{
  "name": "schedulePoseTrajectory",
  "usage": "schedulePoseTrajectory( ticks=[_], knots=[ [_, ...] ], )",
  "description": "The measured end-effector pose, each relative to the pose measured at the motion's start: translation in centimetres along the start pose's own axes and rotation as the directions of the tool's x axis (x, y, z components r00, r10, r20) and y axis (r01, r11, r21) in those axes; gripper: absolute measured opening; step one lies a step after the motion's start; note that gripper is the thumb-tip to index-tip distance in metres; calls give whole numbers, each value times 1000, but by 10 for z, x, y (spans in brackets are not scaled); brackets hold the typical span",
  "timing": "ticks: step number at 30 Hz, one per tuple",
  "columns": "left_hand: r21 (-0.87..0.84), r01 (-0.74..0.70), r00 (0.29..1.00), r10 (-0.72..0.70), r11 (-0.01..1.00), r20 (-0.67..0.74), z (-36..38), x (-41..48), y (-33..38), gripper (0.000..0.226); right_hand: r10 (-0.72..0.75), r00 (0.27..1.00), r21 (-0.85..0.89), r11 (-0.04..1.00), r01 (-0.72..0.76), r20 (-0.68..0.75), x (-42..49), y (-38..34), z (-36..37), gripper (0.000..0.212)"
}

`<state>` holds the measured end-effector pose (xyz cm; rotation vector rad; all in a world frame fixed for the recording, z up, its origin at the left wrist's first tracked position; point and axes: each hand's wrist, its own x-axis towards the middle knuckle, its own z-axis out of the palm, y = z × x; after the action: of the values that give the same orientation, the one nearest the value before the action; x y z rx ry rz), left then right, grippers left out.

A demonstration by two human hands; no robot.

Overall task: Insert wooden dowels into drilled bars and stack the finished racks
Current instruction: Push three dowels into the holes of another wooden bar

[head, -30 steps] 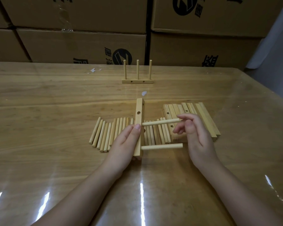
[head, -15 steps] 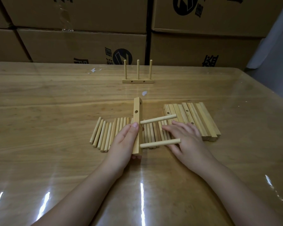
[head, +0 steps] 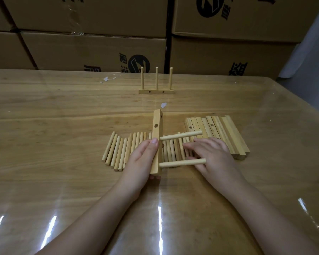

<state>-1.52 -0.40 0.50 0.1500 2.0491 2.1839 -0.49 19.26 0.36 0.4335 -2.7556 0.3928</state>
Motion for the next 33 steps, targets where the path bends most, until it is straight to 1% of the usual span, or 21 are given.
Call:
schedulePoseTrajectory(
  ticks=[3,5,7,9,11,15,19,22,26,30,33],
  knots=[
    [-6,-9,1000,9,1000,11,0,0,0,48,4,1000,6,1000,-4,-7,0,0,1,32],
    [-9,-12,1000,13,1000,12,0,0,0,49,-3,1000,9,1000,3,26,-1,0,1,38],
    [-9,-10,1000,10,1000,6,0,0,-1,46,-12,996,-10,1000,13,85,-2,0,1,48],
    [-8,-15,1000,15,1000,7,0,0,-1,41,-9,993,-23,1000,12,116,-2,1,2,52],
    [-6,-24,1000,24,1000,10,-1,0,-2,39,-16,992,-14,1000,18,124,-2,0,3,50],
    [16,-25,1000,24,1000,10,-1,0,-3,47,-67,991,39,997,63,113,-3,-1,2,42],
    [19,-20,1000,20,1000,18,-2,0,-3,46,-48,996,-25,998,50,74,-3,-1,3,41],
    [19,-16,1000,15,1000,27,-2,0,-2,46,-27,993,-57,998,34,116,-3,0,2,44],
    [11,-22,1000,21,1000,21,-1,1,-2,43,-33,990,-29,999,37,135,-2,1,2,44],
    [1,-23,1000,23,1000,21,-1,1,-2,46,-80,988,18,997,78,133,-3,-2,2,40],
    [-8,-23,1000,23,1000,20,-1,0,-1,44,-79,993,4,997,79,88,-4,-3,2,37]
  ],
)
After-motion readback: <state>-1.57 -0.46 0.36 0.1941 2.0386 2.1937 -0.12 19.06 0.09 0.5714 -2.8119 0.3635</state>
